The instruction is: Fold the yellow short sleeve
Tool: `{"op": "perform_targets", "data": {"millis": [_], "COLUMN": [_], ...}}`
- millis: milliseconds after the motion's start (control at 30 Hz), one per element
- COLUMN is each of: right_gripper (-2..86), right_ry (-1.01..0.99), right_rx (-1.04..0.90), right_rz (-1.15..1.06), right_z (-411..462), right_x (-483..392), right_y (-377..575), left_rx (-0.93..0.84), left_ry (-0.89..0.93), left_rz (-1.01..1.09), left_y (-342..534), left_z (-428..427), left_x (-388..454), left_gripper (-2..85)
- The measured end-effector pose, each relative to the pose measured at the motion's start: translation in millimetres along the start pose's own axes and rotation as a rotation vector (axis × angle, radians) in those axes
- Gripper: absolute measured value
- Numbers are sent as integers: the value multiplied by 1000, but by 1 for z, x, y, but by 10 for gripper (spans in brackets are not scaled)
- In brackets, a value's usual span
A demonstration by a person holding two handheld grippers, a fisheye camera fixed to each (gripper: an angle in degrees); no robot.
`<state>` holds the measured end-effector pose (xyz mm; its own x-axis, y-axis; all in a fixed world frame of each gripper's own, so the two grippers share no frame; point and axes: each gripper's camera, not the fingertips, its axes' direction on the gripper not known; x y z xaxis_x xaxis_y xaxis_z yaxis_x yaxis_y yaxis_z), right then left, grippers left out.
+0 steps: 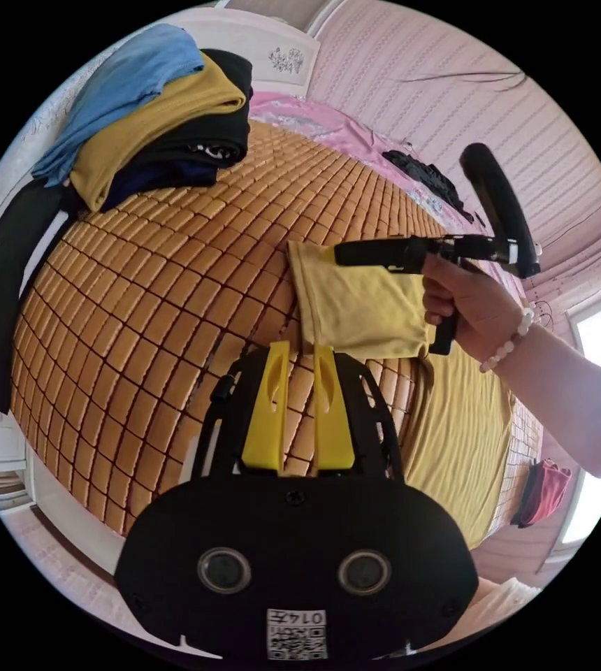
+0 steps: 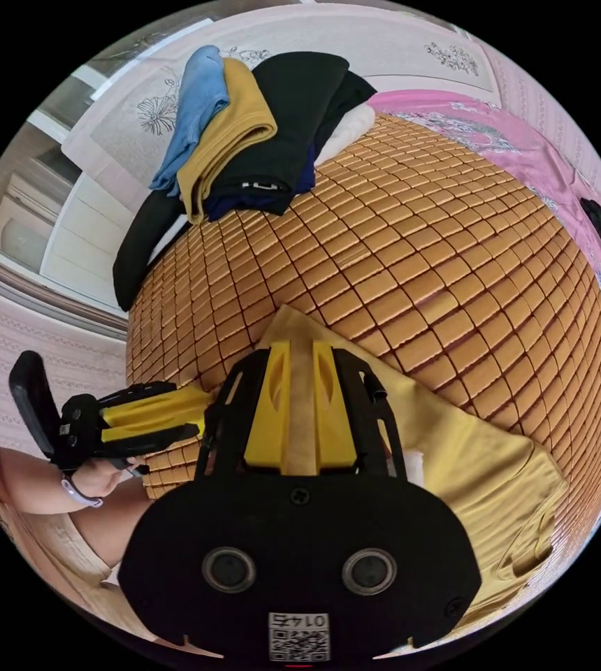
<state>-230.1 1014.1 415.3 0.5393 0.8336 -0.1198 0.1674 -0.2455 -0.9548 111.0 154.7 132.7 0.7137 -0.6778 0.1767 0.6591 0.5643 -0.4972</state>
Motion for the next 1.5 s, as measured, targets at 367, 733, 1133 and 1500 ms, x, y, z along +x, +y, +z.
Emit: {"op": "perform_targets", "data": {"millis": [367, 733, 1133, 1500], "right_gripper": [11, 44, 90, 26], "right_ry": [-52, 384, 300, 457], "right_rx": [283, 284, 599, 673], "right_rz": [150, 801, 1138, 1266], "right_z": [-84, -241, -318, -398], "right_x": [8, 98, 218, 148], "right_y": [84, 373, 497, 575], "left_rx": [-86, -36, -76, -118], "left_ry": [88, 139, 462, 615], "left_rz": [13, 407, 848, 975], "left_y": [-4, -40, -43, -13], "left_z": [20, 14, 137, 178], "left_x": [9, 152, 463, 612], "left_gripper": [73, 75, 70, 68]}}
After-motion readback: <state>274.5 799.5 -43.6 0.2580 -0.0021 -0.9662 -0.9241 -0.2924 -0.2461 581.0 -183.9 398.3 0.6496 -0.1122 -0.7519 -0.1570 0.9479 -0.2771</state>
